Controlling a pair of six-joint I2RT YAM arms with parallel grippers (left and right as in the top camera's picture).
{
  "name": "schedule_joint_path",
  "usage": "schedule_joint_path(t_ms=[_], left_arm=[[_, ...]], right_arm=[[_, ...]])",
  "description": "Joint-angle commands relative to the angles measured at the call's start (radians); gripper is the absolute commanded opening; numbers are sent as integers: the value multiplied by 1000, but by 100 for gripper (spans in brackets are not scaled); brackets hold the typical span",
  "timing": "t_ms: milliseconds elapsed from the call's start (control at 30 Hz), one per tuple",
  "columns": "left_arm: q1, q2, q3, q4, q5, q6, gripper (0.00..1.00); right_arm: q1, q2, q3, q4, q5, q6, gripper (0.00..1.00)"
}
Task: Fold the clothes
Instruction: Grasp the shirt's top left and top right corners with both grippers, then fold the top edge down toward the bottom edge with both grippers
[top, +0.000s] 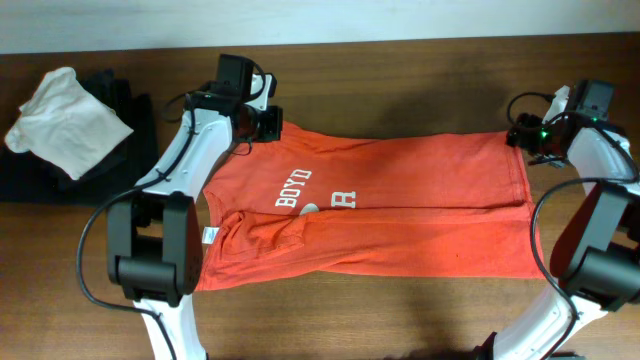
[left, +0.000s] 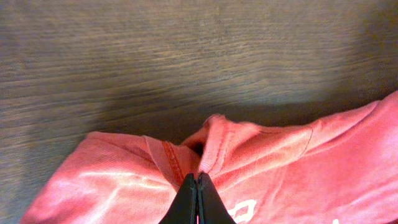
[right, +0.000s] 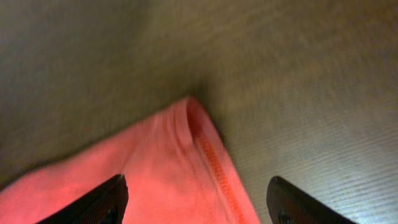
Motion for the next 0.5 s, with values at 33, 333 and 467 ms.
schedule_joint_path(t_ms=[33,333,467], left_arm=[[7,-40,8,-15,-7,16,1],[7,-40,8,-26,-7,16,1],[7,-40,8,-27,-7,16,1]], right_arm=[[45,62,6,102,-18,-8,67],[97,137,6,186,68,-4,57],[96,138,6,197,68,-3,57]])
